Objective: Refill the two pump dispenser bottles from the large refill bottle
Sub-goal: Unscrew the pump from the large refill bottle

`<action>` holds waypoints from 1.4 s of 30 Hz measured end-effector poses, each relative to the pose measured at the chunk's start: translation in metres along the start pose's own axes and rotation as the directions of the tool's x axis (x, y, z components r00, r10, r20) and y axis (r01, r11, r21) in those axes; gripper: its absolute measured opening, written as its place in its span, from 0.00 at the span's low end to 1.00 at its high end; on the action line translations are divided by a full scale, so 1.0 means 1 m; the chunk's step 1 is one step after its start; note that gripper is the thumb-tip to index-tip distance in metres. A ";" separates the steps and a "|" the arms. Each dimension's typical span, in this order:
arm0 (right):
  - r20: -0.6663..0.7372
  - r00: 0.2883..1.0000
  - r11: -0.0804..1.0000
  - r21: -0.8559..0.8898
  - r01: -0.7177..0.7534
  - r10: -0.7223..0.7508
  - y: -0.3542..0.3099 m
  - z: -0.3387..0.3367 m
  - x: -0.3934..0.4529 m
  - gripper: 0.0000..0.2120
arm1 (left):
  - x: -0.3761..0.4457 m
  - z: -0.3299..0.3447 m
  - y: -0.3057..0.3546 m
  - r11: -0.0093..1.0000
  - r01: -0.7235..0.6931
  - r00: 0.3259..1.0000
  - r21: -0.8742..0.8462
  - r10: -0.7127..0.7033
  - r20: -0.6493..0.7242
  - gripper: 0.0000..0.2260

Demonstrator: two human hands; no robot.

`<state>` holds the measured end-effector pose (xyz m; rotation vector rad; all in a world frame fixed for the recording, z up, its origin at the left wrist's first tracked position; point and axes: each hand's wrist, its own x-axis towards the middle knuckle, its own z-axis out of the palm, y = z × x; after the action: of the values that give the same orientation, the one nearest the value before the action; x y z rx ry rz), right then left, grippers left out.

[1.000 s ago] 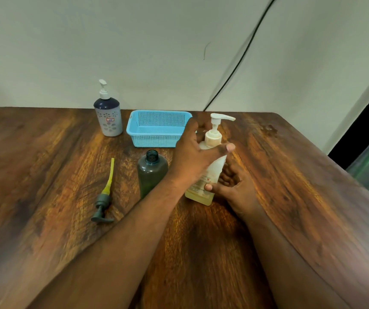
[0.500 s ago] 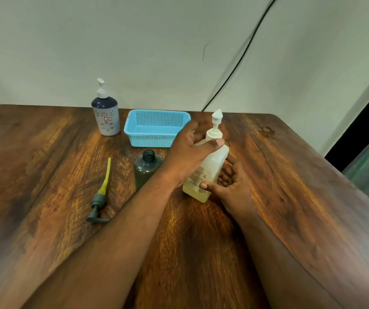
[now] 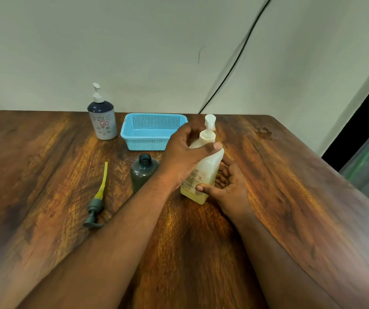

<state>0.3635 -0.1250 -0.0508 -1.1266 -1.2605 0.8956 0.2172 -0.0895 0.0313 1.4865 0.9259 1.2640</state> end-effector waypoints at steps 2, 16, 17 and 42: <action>0.010 1.000 1.000 0.014 0.002 -0.002 0.000 0.000 0.001 0.44 | -0.001 0.002 -0.002 1.000 -0.023 0.999 -0.011 0.023 -0.035 0.19; 0.038 0.999 0.982 0.186 -0.018 0.011 -0.013 -0.009 0.002 0.41 | -0.005 0.004 -0.011 0.999 0.014 1.000 -0.050 -0.015 -0.015 0.34; -0.026 1.000 0.979 0.206 0.003 0.002 -0.021 -0.011 0.003 0.41 | -0.006 0.005 -0.012 0.998 0.021 1.000 -0.056 -0.022 -0.021 0.35; 0.010 0.974 0.896 -0.390 0.212 -0.226 -0.148 0.004 0.049 0.10 | -0.035 0.026 -0.068 0.961 -0.051 0.985 0.273 0.093 -0.144 0.42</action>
<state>0.3545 -0.1141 0.1044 -1.2693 -1.5450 0.4610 0.2382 -0.1090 -0.0446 1.6613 1.1943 1.3641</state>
